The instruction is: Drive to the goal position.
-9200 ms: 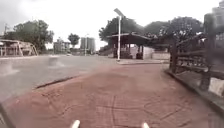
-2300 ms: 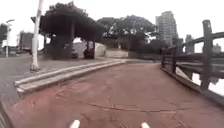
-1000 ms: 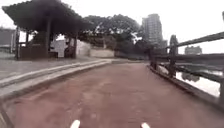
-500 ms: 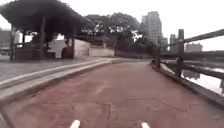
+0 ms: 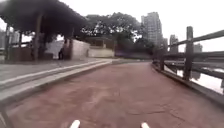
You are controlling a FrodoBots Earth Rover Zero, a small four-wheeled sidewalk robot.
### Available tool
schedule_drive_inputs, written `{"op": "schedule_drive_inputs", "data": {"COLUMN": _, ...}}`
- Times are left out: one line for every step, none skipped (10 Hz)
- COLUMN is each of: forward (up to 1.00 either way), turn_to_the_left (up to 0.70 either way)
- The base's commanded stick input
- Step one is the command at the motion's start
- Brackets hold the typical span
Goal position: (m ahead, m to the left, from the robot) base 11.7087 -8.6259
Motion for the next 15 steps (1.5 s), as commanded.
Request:
{"op": "schedule_drive_inputs", "data": {"forward": 0.7, "turn_to_the_left": 0.0}}
{"op": "schedule_drive_inputs", "data": {"forward": 0.7, "turn_to_the_left": 0.0}}
{"op": "schedule_drive_inputs", "data": {"forward": 0.7, "turn_to_the_left": 0.0}}
{"op": "schedule_drive_inputs", "data": {"forward": 0.7, "turn_to_the_left": 0.0}}
{"op": "schedule_drive_inputs", "data": {"forward": 0.7, "turn_to_the_left": 0.0}}
{"op": "schedule_drive_inputs", "data": {"forward": 0.7, "turn_to_the_left": 0.0}}
{"op": "schedule_drive_inputs", "data": {"forward": 0.7, "turn_to_the_left": 0.0}}
{"op": "schedule_drive_inputs", "data": {"forward": 0.7, "turn_to_the_left": 0.0}}
{"op": "schedule_drive_inputs", "data": {"forward": 0.7, "turn_to_the_left": 0.0}}
{"op": "schedule_drive_inputs", "data": {"forward": 0.7, "turn_to_the_left": 0.0}}
{"op": "schedule_drive_inputs", "data": {"forward": 0.7, "turn_to_the_left": 0.0}}
{"op": "schedule_drive_inputs", "data": {"forward": 0.7, "turn_to_the_left": 0.0}}
{"op": "schedule_drive_inputs", "data": {"forward": 0.7, "turn_to_the_left": 0.0}}
{"op": "schedule_drive_inputs", "data": {"forward": 0.7, "turn_to_the_left": 0.0}}
{"op": "schedule_drive_inputs", "data": {"forward": 0.7, "turn_to_the_left": 0.0}}
